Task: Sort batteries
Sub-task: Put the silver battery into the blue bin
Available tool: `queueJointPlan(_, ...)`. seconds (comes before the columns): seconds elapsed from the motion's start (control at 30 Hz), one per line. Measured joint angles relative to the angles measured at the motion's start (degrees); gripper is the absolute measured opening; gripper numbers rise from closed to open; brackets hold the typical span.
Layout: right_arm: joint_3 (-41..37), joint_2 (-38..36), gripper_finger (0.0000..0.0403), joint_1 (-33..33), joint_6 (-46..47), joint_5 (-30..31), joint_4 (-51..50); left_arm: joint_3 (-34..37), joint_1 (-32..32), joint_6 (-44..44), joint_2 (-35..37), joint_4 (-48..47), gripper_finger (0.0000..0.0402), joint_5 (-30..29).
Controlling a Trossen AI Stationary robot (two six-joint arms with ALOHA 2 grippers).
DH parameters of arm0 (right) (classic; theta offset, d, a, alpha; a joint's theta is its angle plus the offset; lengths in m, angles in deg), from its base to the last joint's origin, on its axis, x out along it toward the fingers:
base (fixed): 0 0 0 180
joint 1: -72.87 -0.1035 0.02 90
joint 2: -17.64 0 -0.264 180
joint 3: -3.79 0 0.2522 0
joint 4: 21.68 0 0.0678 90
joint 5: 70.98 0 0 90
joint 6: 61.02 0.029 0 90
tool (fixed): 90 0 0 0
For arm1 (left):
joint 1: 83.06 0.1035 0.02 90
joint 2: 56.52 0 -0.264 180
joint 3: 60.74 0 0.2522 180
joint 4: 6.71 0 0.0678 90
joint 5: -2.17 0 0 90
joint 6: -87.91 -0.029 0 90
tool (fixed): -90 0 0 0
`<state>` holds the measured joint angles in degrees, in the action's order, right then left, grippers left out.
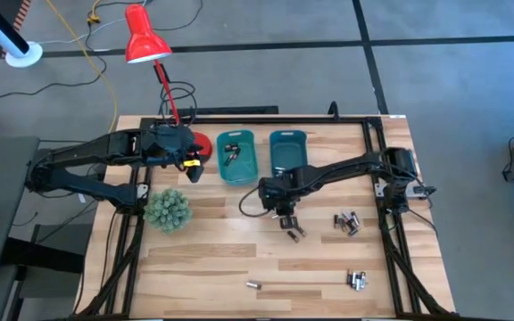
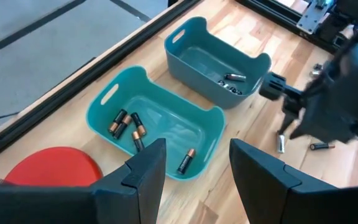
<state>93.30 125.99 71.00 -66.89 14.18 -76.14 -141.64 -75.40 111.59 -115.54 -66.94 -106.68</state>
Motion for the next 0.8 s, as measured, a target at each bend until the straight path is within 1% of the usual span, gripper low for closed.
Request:
queueJointPlan(0.07, 0.00, 0.00, 0.0108, -1.27, 0.85, 0.00, -0.02, 0.00, -0.44, 1.03, 0.00, 0.00, 0.0171, 0.42)
queueJointPlan(0.13, 0.00, 0.00, 0.0108, -2.43, 3.09, 0.00, -0.02, -0.08, -2.19, 1.05, -0.37, -0.08, 0.0171, 1.71)
queueJointPlan(0.2, 0.00, 0.00, 0.0108, -3.51, 5.56, 0.01, -0.40, -0.13, -6.40, 1.81, -2.38, -0.22, 0.0171, 3.09)
queueJointPlan(0.27, 0.00, 0.00, 0.0108, -4.47, 7.84, 0.02, -1.16, 0.75, -13.01, 3.72, -5.90, 1.02, 0.0171, 3.18)
queueJointPlan(0.33, 0.00, 0.00, 0.0108, -5.40, 9.90, 0.04, -1.91, 3.14, -19.91, 6.93, -10.97, 3.51, 0.0171, 1.83)
queueJointPlan(0.43, 0.00, -0.19, 0.0108, -7.06, 13.16, 0.11, -5.34, 6.72, -29.20, 16.40, -20.23, 7.24, 0.0171, 0.95)
queueJointPlan(0.5, 0.00, -0.41, 0.0108, -8.49, 15.00, 0.13, -8.33, 7.58, -35.00, 23.68, -26.26, 11.06, 0.0171, 0.67)
queueJointPlan(0.57, 0.00, -0.56, 0.0108, -10.20, 15.50, 0.15, -10.66, 7.35, -40.19, 28.65, -32.25, 16.21, 0.0171, 1.01)
queueJointPlan(0.67, 0.00, -0.84, 0.0108, -13.04, 15.82, 0.17, -12.49, 4.70, -45.21, 32.48, -39.65, 24.08, 0.0171, 2.33)
queueJointPlan(0.7, 0.00, -0.99, 0.0108, -13.94, 16.51, 0.17, -12.49, 3.39, -46.10, 33.61, -41.75, 25.08, 0.0171, 2.58)
queueJointPlan(0.8, 0.00, -1.16, 0.0108, -16.56, 17.91, 0.17, -12.21, -0.12, -47.72, 36.99, -46.85, 24.13, 0.0171, 3.16)
